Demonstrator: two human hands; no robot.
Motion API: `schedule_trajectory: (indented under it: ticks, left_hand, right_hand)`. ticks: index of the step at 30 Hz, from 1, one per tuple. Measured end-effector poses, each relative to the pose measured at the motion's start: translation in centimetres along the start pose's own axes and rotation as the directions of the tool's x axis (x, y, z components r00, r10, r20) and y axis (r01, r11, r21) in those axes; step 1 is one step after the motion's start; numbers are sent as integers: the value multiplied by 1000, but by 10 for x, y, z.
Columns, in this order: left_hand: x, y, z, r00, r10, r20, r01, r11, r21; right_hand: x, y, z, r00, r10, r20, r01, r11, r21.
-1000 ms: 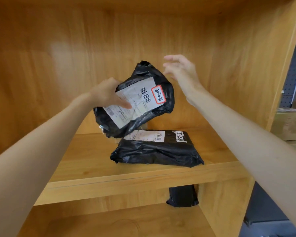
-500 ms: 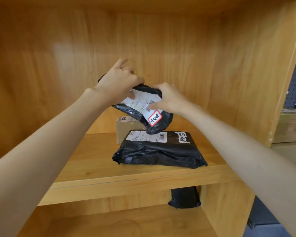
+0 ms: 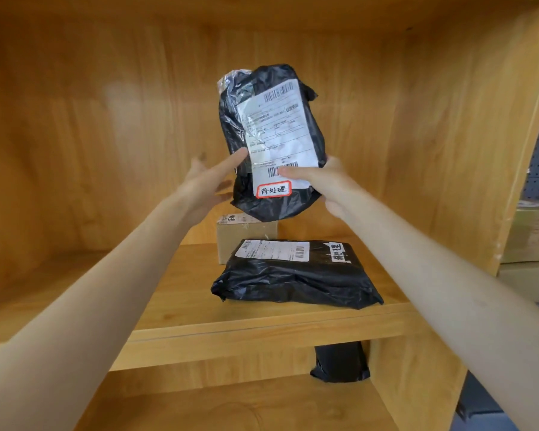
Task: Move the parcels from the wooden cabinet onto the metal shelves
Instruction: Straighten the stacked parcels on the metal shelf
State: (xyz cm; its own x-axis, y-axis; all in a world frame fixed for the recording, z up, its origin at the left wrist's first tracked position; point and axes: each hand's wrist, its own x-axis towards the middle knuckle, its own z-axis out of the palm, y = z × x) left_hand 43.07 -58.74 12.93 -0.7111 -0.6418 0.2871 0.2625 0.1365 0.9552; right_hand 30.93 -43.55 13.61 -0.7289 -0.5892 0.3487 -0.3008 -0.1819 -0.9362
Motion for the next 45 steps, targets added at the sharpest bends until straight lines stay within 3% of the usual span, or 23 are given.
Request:
schedule_trajectory:
  ticks: [2,5,14,24,33,45]
  left_hand:
    - [1,-4,-1,993,-58,101,65,996,-64]
    - [-1,-7,6,987,-22,159,31,998,-54]
    - [-8,-2,0,993,112,36,-104,980,-173]
    - [-11,-10,-9,986,165,3,-164,979,-119]
    - [-7,-27,26,983,182,23,-177,972,-156]
    - [-34,-31,107,970,185,155,-154,969,-192]
  right_hand:
    - [2,4,2,999,44,8,-44,999,0]
    - [1,10,5,996,82,41,-81,997,-10]
    - [-4,2,-5,987,142,76,-135,986,-97]
    - [-9,5,-4,996,84,17,-81,988,-135]
    - [-27,18,-37,990,41,-136,-67,980,-188]
    - [-81,10,-127,952,34,-305,-115,961,-250]
